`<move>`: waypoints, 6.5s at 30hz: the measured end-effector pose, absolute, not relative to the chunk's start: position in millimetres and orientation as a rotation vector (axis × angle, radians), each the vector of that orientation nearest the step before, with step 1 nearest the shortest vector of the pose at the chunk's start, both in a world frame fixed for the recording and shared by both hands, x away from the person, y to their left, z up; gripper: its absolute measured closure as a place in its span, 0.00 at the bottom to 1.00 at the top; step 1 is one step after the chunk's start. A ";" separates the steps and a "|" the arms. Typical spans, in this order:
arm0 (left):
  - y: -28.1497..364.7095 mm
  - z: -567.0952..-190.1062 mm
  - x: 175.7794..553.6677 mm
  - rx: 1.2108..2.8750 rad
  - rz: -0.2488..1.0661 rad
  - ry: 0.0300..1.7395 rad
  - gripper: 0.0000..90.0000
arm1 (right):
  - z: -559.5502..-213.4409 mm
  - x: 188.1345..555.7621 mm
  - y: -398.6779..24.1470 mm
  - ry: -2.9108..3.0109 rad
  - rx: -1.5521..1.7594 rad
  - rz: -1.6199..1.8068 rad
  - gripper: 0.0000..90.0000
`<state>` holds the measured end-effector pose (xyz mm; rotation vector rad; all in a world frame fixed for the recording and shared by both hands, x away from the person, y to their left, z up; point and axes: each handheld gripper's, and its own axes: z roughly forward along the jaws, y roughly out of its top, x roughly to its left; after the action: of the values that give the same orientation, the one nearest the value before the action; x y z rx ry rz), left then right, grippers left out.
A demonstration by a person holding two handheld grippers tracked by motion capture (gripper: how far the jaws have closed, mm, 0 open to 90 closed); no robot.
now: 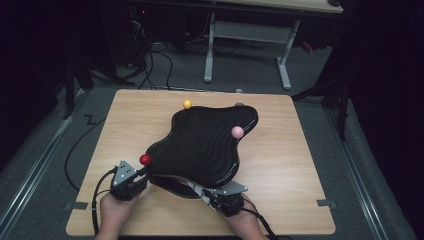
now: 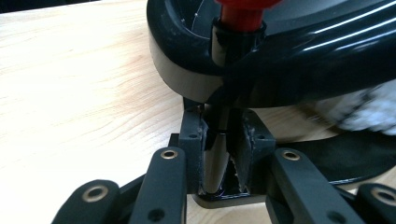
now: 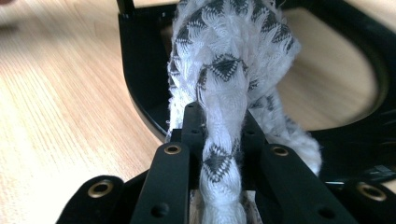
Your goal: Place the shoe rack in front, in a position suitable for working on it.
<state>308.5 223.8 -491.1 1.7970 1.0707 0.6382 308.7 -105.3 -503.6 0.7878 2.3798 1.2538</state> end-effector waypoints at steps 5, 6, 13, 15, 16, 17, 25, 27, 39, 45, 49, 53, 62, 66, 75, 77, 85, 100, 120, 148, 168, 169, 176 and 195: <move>223.5 -492.2 308.2 1.789 0.645 1.078 0.81 | -480.7 312.1 -126.5 2.288 0.802 1.330 0.87; 223.6 -492.6 308.3 1.784 0.643 1.080 0.81 | -475.5 313.6 -131.9 2.262 0.812 1.350 0.87; 221.3 -492.6 309.2 1.787 0.668 1.090 0.82 | -434.8 316.5 -161.3 2.099 0.828 1.466 0.88; 221.2 -492.8 309.2 1.789 0.672 1.085 0.83 | -421.2 313.9 -167.6 2.029 0.820 1.477 0.88; 221.2 -492.8 309.2 1.790 0.673 1.084 0.83 | -415.0 312.9 -171.0 1.995 0.824 1.498 0.88; 221.2 -492.8 309.2 1.790 0.674 1.083 0.83 | -412.0 312.4 -172.7 1.978 0.827 1.502 0.88; 221.0 -492.9 309.0 1.794 0.680 1.079 0.83 | -420.0 320.7 -174.2 1.984 0.853 1.445 0.88; 221.0 -492.8 309.1 1.795 0.680 1.078 0.83 | -427.4 323.4 -172.9 2.008 0.861 1.424 0.88; 220.9 -492.8 309.0 1.797 0.680 1.077 0.83 | -473.7 335.2 -163.9 2.161 0.943 1.270 0.88; 220.9 -492.7 308.9 1.798 0.680 1.077 0.83 | -498.0 341.7 -160.5 2.267 0.975 1.164 0.88; 221.0 -492.7 308.8 1.799 0.679 1.077 0.83 | -502.2 342.4 -159.0 2.283 0.969 1.149 0.88; 221.1 -492.7 308.8 1.799 0.679 1.076 0.83 | -497.1 341.5 -160.2 2.257 0.980 1.174 0.88; 220.9 -492.7 308.8 1.799 0.681 1.077 0.83 | -467.5 335.2 -164.4 2.139 0.956 1.283 0.88; 220.3 -492.8 308.6 1.800 0.679 1.071 0.83 | -450.6 331.7 -167.0 2.083 0.927 1.324 0.88; 220.4 -492.7 308.6 1.804 0.680 1.068 0.83 | -408.8 317.3 -176.3 1.927 0.862 1.465 0.88; 220.3 -492.8 308.6 1.804 0.681 1.068 0.83 | -404.4 315.6 -177.1 1.909 0.855 1.473 0.88; 220.4 -492.8 308.7 1.804 0.680 1.067 0.83 | -411.4 321.0 -178.3 1.930 0.884 1.460 0.88; 221.3 -492.6 310.9 1.805 0.677 1.067 0.83 | -463.6 335.7 -168.7 2.127 0.966 1.294 0.88; 221.9 -492.6 317.0 1.797 0.679 1.075 0.83 | -488.9 343.7 -197.1 2.168 1.070 1.182 0.88; 241.2 -494.4 318.7 1.750 0.714 1.136 0.83 | -477.8 322.3 -160.5 2.212 0.876 1.306 0.88; 220.3 -496.3 340.3 1.753 0.712 1.095 0.82 | -414.0 293.3 -186.9 1.974 0.871 1.514 0.88; 220.3 -496.4 340.3 1.752 0.712 1.095 0.82 | -418.7 294.8 -185.9 1.993 0.878 1.500 0.88; 220.7 -496.5 340.5 1.749 0.705 1.096 0.82 | -456.6 307.5 -181.3 2.142 0.952 1.406 0.88; 221.6 -496.5 341.7 1.747 0.698 1.098 0.82 | -506.6 321.6 -174.9 2.350 1.027 1.205 0.88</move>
<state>341.7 221.6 -496.5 1.7465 1.0983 0.6977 321.6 -174.9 -506.6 1.0266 2.3500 1.2049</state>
